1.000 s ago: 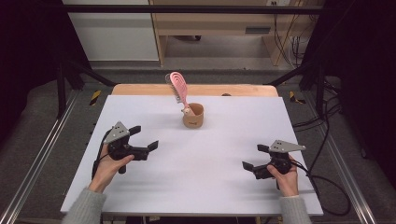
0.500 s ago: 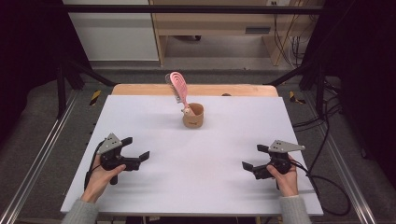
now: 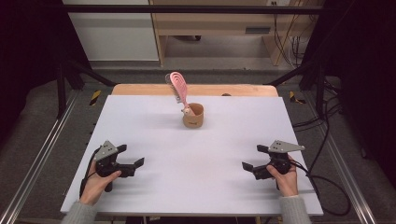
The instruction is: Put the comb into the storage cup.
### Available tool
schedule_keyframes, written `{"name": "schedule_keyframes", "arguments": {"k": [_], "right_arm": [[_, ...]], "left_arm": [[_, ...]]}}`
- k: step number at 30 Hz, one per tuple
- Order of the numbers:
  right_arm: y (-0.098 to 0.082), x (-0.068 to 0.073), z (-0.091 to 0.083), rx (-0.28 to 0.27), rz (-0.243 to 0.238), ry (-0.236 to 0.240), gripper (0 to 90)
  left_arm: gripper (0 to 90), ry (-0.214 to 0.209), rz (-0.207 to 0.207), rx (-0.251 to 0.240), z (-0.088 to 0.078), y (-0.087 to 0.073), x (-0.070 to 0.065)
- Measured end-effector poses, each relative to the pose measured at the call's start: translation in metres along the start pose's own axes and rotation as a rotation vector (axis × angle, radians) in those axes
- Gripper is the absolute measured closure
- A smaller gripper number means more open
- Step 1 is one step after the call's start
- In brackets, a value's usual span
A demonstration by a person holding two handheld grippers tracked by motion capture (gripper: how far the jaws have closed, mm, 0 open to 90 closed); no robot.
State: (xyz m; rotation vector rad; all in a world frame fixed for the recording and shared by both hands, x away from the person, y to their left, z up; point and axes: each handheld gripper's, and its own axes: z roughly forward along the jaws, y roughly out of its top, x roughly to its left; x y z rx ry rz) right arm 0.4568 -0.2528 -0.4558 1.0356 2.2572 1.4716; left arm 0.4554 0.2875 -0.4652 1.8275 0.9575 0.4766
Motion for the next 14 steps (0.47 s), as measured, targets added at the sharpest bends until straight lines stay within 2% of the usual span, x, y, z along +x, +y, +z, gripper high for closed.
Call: {"name": "schedule_keyframes", "arguments": {"k": [14], "right_arm": [[-0.0015, 0.0001, 0.0032, 0.015, 0.003, 0.003, 0.4]], "left_arm": [[3.6, -0.012, 0.009, -0.001, -0.0077, -0.0048, 0.0014]]}}
